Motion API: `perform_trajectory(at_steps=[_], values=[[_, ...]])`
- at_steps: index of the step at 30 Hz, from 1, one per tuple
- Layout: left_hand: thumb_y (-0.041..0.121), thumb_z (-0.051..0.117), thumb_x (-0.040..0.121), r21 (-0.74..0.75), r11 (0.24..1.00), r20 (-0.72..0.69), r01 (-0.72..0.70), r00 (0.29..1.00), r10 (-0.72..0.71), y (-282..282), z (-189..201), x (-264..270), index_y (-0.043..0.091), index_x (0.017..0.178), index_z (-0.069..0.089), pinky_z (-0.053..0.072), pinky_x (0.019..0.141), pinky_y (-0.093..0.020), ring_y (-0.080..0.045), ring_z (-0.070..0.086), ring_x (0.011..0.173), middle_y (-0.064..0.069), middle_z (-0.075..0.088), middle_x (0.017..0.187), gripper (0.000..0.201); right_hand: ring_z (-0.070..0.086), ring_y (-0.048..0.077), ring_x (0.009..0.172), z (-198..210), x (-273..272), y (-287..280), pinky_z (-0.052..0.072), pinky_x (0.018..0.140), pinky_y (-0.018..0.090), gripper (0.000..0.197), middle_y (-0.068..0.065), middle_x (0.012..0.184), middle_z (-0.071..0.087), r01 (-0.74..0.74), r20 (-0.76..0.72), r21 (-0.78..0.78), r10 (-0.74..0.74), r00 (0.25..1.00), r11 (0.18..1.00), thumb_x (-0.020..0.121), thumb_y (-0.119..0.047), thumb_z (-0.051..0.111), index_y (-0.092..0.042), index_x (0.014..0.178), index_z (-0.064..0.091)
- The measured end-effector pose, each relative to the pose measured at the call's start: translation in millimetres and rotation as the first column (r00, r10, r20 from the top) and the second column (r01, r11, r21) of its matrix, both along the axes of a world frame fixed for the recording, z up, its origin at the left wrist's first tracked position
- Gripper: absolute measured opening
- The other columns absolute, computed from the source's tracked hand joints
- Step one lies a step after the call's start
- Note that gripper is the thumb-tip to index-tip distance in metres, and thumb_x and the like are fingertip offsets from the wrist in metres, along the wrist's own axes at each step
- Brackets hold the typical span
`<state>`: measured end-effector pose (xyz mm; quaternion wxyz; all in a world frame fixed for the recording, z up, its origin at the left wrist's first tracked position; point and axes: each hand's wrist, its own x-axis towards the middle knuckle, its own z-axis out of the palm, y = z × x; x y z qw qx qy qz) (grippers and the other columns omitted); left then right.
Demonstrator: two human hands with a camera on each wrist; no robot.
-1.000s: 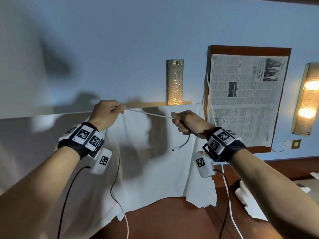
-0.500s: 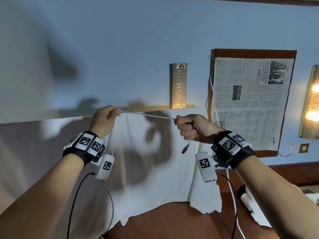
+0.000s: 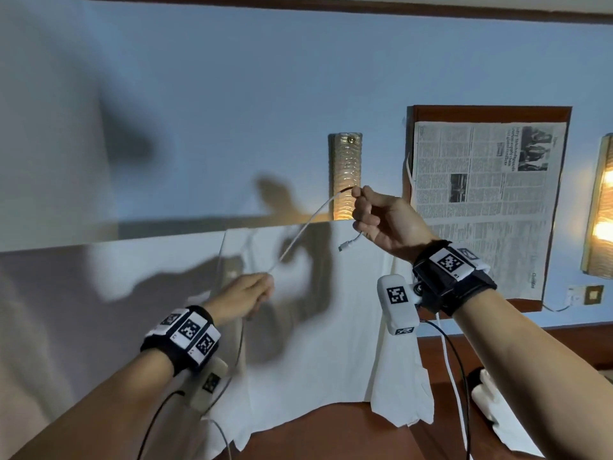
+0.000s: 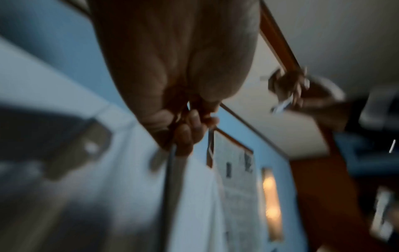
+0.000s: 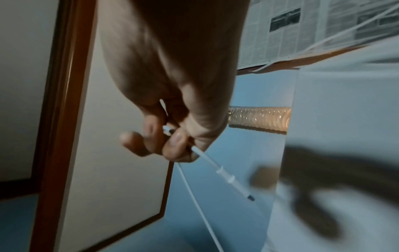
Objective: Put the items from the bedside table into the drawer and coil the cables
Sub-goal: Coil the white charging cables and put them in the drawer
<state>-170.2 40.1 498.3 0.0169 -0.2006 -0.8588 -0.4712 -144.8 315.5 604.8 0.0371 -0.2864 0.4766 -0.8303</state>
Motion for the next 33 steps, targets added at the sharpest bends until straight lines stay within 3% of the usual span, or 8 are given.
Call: perform_trajectory(at_steps=[4,11,12,13,14,18,22,33], values=[[0.048,0.037,0.096,-0.310,0.890,0.288,0.334,0.925,-0.247,37.4,13.9,40.7,0.019,0.064,0.046,0.017,0.049,-0.027,-0.014,0.020,0.045,0.001,0.030,0.054,0.044,0.060,0.013,0.056,-3.5,0.2,-15.3,0.050,0.056,0.017,0.026,0.004,0.070,0.069,0.238,-0.187,0.274,-0.192,0.964,0.932,0.103,-0.016,0.038,-0.005,0.095,0.060],[0.031,0.045,0.100,-0.217,0.942,-0.258,0.256,0.916,-0.308,58.1,87.2,65.7,0.023,0.067,0.054,0.030,0.057,-0.024,-0.006,0.033,0.050,0.016,0.040,0.050,0.035,0.072,0.019,0.068,-13.0,3.0,-27.5,0.059,0.066,0.027,0.028,0.008,0.074,0.074,0.308,-0.270,0.419,-0.207,0.941,0.854,0.103,-0.013,0.040,-0.002,0.093,0.063],[0.025,0.046,0.101,-0.220,0.947,-0.349,0.234,0.888,-0.301,59.4,91.9,66.5,0.029,0.072,0.058,0.033,0.060,-0.015,0.001,0.041,0.052,0.043,0.043,0.071,0.032,0.072,0.019,0.067,-13.3,4.8,-27.3,0.059,0.065,0.026,0.028,0.008,0.073,0.074,0.299,-0.272,0.418,-0.196,0.942,0.858,0.103,-0.011,0.039,0.000,0.093,0.063],[0.019,0.046,0.101,-0.227,0.955,-0.447,0.191,0.851,-0.276,60.6,96.0,66.5,0.031,0.070,0.054,0.033,0.060,-0.009,0.004,0.045,0.054,0.002,0.037,0.066,0.035,0.071,0.020,0.066,-14.1,6.7,-27.7,0.059,0.065,0.027,0.029,0.008,0.072,0.073,0.288,-0.281,0.423,-0.178,0.943,0.859,0.103,-0.010,0.038,0.001,0.094,0.063],[0.017,0.046,0.101,-0.219,0.966,-0.539,0.140,0.807,-0.240,62.0,99.1,66.6,0.029,0.066,0.050,0.033,0.058,-0.008,0.003,0.045,0.054,0.020,0.050,0.053,0.037,0.071,0.022,0.067,-15.0,8.7,-28.5,0.059,0.067,0.028,0.030,0.010,0.073,0.073,0.274,-0.290,0.429,-0.157,0.944,0.860,0.103,-0.009,0.037,0.002,0.094,0.063],[0.018,0.047,0.100,-0.126,0.991,-0.711,0.046,0.693,-0.122,63.9,106.5,55.5,0.008,0.072,0.052,0.034,0.060,-0.012,-0.006,0.044,0.056,0.010,0.050,0.055,0.030,0.069,0.025,0.064,-16.2,14.1,-32.4,0.056,0.066,0.028,0.027,0.013,0.071,0.070,0.257,-0.270,0.430,-0.149,0.951,0.866,0.100,-0.003,0.037,0.000,0.093,0.063],[0.028,0.046,0.098,-0.059,0.997,-0.762,-0.051,0.648,-0.012,66.2,107.2,41.9,0.016,0.070,0.046,0.036,0.061,-0.029,-0.017,0.038,0.060,0.002,0.041,0.057,0.030,0.065,0.024,0.059,-16.6,18.1,-36.2,0.055,0.067,0.029,0.029,0.012,0.065,0.067,0.248,-0.241,0.410,-0.158,0.958,0.878,0.101,-0.009,0.037,-0.004,0.089,0.063],[0.029,0.046,0.100,0.069,0.996,-0.682,-0.050,0.727,0.084,63.2,87.6,20.6,0.022,0.066,0.044,0.033,0.059,-0.029,-0.017,0.034,0.060,0.001,0.037,0.059,0.034,0.066,0.026,0.070,-22.9,14.5,-40.5,0.053,0.081,0.035,0.035,0.020,0.083,0.073,-0.033,-0.021,0.243,0.040,0.999,0.970,0.104,-0.018,0.029,-0.009,0.077,0.049]])
